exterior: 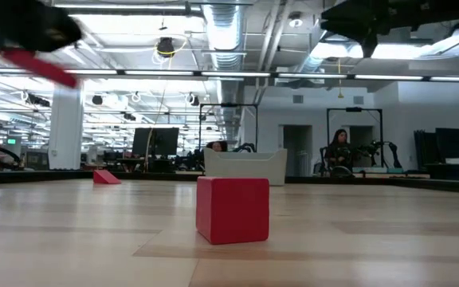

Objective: Sort & place blocks by color
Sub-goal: Put the red rectangle block into the white bin

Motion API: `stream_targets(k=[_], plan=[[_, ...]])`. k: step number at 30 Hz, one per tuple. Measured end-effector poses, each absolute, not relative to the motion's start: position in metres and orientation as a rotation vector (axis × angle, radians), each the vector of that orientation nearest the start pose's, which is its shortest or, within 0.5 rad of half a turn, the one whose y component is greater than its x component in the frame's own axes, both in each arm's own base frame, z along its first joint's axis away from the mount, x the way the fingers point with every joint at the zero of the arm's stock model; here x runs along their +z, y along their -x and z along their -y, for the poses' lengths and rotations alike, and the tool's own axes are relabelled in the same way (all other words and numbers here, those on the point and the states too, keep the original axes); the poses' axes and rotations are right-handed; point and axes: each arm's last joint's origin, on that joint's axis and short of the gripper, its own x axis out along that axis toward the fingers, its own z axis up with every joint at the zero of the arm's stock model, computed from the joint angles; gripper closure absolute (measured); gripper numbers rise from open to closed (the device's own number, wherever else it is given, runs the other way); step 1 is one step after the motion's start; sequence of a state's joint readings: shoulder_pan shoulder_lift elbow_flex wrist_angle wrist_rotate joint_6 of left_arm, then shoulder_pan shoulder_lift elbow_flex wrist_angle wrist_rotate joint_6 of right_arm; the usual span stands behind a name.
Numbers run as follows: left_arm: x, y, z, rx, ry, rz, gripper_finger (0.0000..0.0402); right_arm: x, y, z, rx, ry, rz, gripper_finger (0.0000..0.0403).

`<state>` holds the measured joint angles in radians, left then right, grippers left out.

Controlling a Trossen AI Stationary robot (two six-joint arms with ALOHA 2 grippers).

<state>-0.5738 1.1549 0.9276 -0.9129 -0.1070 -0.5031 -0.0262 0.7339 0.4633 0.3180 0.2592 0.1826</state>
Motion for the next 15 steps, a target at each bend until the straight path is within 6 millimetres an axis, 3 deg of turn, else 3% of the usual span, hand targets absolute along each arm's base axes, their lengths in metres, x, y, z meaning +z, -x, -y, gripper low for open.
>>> stream_targets(k=[7, 15], plan=[[0.259, -0.144, 0.130, -0.209, 0.363, -1.461, 0.0318, 0.273, -0.185, 0.012, -0.279, -0.215, 0.082, 0.0269], [0.258, -0.128, 0.144, -0.177, 0.390, -1.521, 0.0317, 0.266, -0.199, 0.013, -0.283, -0.218, 0.085, 0.0269]])
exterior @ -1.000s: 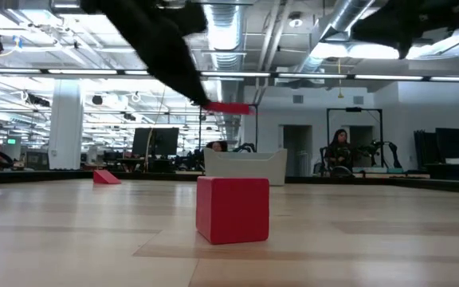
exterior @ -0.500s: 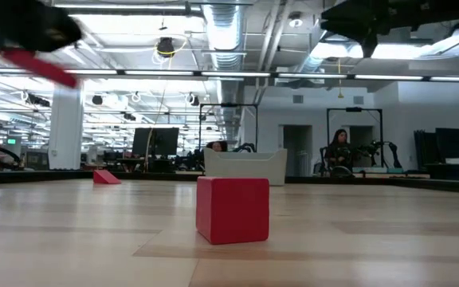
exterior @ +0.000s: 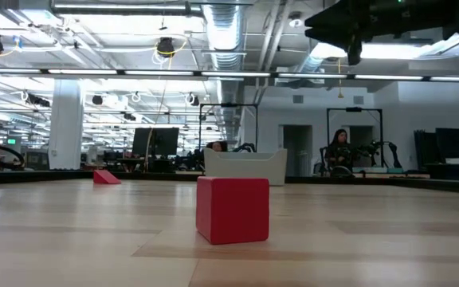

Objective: Sort & place blocks by color
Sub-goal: Put the red rectangle block into the white bin, then put the red triangle block into the white bin

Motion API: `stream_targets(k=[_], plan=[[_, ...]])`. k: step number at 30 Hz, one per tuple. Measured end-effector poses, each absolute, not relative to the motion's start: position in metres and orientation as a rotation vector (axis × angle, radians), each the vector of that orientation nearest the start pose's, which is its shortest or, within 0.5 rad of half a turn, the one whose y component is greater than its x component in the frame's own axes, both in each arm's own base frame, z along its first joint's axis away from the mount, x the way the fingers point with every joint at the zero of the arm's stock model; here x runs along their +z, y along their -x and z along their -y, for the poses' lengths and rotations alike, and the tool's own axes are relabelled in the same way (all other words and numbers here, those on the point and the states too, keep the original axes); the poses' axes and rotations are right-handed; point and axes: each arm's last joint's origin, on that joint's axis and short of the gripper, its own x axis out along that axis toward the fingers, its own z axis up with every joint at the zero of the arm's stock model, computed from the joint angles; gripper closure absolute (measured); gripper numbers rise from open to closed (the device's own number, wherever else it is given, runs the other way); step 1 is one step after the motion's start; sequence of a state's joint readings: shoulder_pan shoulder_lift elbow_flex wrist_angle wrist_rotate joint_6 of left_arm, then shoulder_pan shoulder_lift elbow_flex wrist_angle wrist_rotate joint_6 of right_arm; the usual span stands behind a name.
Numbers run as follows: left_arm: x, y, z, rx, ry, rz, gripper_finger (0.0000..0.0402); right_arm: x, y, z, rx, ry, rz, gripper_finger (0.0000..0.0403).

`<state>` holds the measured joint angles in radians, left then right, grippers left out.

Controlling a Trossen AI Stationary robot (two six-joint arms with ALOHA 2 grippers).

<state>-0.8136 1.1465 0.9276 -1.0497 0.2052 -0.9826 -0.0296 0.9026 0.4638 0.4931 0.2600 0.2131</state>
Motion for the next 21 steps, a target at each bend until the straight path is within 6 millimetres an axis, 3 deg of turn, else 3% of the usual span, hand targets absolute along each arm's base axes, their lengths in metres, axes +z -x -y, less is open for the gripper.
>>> stream_targets(k=[5, 10, 16, 21], plan=[[0.254, -0.121, 0.144, -0.055, 0.389, -1.512, 0.0311, 0.259, -0.207, 0.014, -0.286, -0.214, 0.053, 0.0269], [0.230, -0.119, 0.144, -0.056, 0.392, -1.534, 0.0289, 0.258, -0.207, 0.013, -0.286, -0.214, 0.051, 0.0269], [0.196, -0.106, 0.133, 0.031, 0.422, -1.698, 0.0267, 0.265, -0.202, 0.013, -0.281, -0.218, 0.085, 0.0269], [0.189, -0.102, 0.130, 0.059, 0.479, -1.788, 0.0247, 0.266, -0.201, 0.013, -0.279, -0.223, 0.090, 0.0269]])
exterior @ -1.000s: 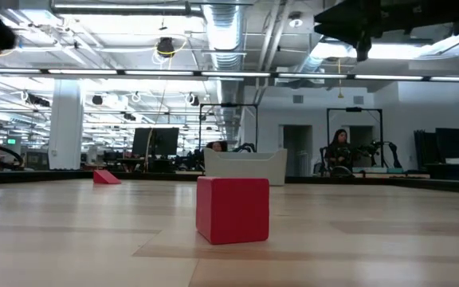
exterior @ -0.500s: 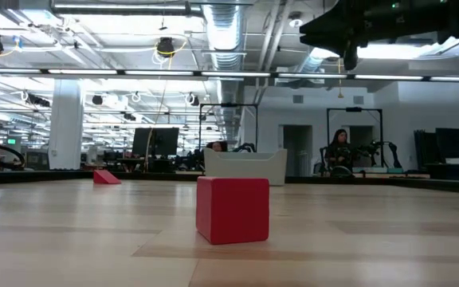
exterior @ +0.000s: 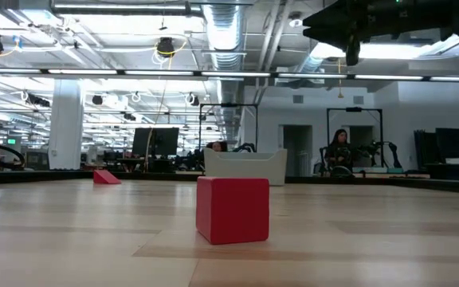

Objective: Sort & place blocks by color
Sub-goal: Put the red triangle block into the white bin

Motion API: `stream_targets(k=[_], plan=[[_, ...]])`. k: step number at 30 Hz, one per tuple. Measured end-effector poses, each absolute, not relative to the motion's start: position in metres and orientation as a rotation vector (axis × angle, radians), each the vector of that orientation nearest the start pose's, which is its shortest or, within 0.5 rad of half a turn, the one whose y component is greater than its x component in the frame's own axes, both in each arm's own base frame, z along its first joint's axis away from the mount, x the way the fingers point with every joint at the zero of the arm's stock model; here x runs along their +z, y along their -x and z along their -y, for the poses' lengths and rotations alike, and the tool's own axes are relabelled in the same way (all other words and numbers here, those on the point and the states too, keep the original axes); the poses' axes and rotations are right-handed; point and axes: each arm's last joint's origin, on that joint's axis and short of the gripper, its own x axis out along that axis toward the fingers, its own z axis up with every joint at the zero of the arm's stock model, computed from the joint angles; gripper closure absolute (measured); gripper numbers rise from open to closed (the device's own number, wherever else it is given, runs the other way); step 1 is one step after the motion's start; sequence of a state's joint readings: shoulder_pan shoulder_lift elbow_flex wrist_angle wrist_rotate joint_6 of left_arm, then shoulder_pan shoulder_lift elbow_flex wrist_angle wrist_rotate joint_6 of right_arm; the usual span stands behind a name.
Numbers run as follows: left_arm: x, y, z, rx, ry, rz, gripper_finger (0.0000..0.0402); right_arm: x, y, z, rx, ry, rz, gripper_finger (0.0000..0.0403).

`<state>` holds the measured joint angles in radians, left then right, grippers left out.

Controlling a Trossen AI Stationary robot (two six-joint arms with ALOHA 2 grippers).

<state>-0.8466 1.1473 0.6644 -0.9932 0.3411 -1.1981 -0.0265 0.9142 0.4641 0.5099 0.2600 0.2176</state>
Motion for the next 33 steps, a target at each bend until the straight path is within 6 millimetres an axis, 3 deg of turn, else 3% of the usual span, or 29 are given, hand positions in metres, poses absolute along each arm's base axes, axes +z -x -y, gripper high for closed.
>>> stream_targets(k=[9, 15, 33], plan=[[0.205, -0.116, 0.132, 0.016, 0.437, -1.645, 0.0211, 0.264, -0.202, 0.013, -0.281, -0.226, 0.082, 0.0269], [0.215, -0.127, 0.128, -0.050, 0.404, -1.594, 0.0207, 0.264, -0.202, 0.013, -0.281, -0.242, 0.078, 0.0269], [0.215, -0.144, 0.109, -0.023, 0.329, -1.494, 0.0207, 0.257, -0.208, 0.013, -0.283, -0.246, 0.049, 0.0269]])
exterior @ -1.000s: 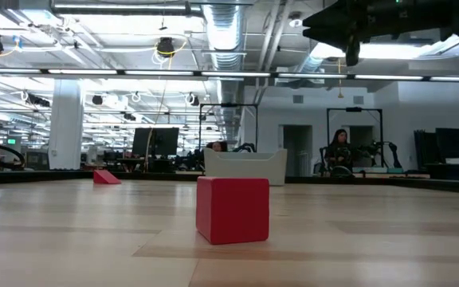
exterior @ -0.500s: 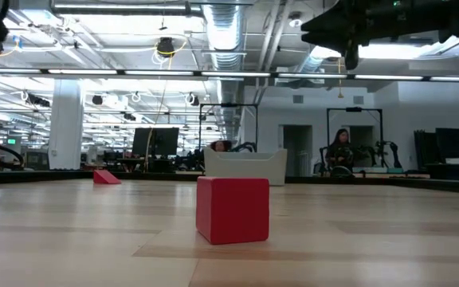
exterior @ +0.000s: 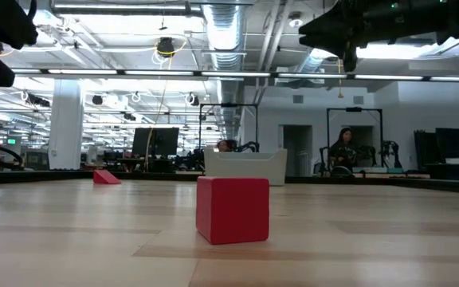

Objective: Sort & place blocks by color
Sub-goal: Put the red triangle block into the white bin

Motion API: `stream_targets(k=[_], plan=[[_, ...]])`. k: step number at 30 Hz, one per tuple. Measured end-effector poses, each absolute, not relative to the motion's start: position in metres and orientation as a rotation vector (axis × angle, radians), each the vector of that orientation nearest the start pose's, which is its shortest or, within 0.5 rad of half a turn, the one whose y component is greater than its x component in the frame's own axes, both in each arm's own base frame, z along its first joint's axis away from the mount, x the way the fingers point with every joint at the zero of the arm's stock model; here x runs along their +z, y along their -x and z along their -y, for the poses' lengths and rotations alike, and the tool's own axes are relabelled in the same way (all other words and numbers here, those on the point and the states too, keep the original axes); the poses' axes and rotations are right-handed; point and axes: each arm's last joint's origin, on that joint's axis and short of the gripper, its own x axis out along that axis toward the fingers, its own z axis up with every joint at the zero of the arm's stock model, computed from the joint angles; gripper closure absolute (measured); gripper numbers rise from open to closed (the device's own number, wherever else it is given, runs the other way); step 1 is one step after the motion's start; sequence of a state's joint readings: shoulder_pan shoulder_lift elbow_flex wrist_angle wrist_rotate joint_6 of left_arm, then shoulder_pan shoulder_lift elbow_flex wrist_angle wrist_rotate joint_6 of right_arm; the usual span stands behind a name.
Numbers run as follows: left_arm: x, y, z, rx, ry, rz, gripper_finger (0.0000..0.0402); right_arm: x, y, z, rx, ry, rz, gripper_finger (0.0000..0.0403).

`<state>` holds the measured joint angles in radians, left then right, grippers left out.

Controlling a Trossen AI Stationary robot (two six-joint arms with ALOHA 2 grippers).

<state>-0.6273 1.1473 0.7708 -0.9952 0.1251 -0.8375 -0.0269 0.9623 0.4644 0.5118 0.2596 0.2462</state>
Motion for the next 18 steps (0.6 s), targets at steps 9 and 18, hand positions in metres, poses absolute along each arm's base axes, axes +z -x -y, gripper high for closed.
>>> stream_targets(k=[9, 18], plan=[[0.233, -0.151, 0.111, -0.040, 0.269, -1.399, 0.0207, 0.246, -0.229, 0.008, -0.169, -0.199, 0.066, 0.0269], [0.264, -0.167, 0.109, 0.193, 0.078, -0.998, 0.0207, 0.234, -0.272, -0.021, 0.034, 0.021, 0.260, 0.0269]])
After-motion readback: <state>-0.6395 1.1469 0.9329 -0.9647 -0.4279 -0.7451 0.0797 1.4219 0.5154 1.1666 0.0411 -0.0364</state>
